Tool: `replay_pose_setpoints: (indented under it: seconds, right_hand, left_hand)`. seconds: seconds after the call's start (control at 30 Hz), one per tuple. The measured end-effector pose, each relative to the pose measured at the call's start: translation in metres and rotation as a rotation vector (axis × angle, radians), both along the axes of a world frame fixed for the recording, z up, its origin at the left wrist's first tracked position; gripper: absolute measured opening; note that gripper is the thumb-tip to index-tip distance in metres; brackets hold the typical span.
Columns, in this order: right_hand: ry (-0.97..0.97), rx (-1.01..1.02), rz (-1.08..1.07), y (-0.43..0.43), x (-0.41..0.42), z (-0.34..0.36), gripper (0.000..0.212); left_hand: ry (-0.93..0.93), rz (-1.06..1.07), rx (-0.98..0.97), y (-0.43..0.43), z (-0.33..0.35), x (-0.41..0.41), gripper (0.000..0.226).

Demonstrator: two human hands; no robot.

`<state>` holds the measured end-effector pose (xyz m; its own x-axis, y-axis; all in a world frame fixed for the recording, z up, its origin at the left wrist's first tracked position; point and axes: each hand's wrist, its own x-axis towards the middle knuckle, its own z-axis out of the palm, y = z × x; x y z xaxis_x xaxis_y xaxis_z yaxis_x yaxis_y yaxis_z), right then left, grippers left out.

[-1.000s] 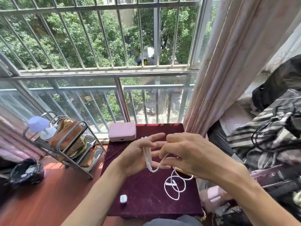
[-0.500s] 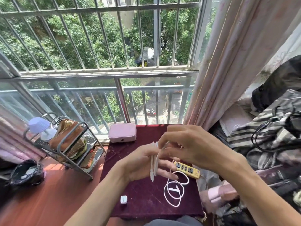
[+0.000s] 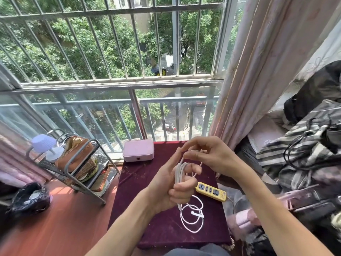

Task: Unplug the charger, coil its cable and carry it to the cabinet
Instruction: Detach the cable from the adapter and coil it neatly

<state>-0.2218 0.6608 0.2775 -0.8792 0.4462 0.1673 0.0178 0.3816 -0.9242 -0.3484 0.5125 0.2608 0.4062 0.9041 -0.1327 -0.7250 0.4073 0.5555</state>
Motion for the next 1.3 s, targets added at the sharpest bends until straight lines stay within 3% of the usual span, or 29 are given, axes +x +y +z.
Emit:
replay_pose_setpoints:
  seconds: [0.2, 0.3, 0.5, 0.57, 0.67, 0.8, 0.9, 1.0, 1.13, 1.3]
  right_hand:
    - [0.038, -0.165, -0.086, -0.013, -0.004, -0.019, 0.036]
    - [0.101, -0.226, -0.174, -0.018, -0.005, -0.027, 0.032]
    - [0.159, -0.330, -0.234, -0.033, -0.010, -0.052, 0.021]
    - [0.125, -0.330, -0.242, -0.040, -0.014, -0.064, 0.032]
    - [-0.005, -0.357, -0.236, -0.048, -0.018, -0.084, 0.029]
    - [-0.162, -0.246, -0.237, -0.064, -0.021, -0.098, 0.046]
    - [-0.300, -0.045, -0.144, -0.075, -0.013, -0.096, 0.025]
    - [-0.460, 0.189, -0.038, -0.087, -0.004, -0.087, 0.021]
    - [-0.493, 0.411, -0.039, -0.094, 0.007, -0.067, 0.032]
    - [-0.468, 0.530, 0.025, -0.092, 0.014, -0.033, 0.031]
  left_hand:
    - [0.051, 0.059, 0.030, -0.001, 0.009, 0.001, 0.048]
    - [0.056, 0.101, -0.010, 0.000, 0.012, 0.001, 0.051]
    - [0.030, 0.163, 0.022, 0.003, 0.015, -0.002, 0.035]
    - [0.045, 0.211, 0.027, 0.005, 0.017, -0.004, 0.033]
    - [0.075, 0.302, 0.014, 0.006, 0.017, -0.010, 0.023]
    - [0.038, 0.385, -0.011, 0.008, 0.013, -0.023, 0.015]
    - [0.054, 0.436, -0.018, 0.009, 0.009, -0.033, 0.029]
    - [0.087, 0.480, -0.021, 0.009, 0.004, -0.045, 0.037]
    - [0.125, 0.484, -0.014, 0.006, -0.003, -0.056, 0.043]
    - [0.185, 0.452, -0.041, 0.002, -0.011, -0.057, 0.044]
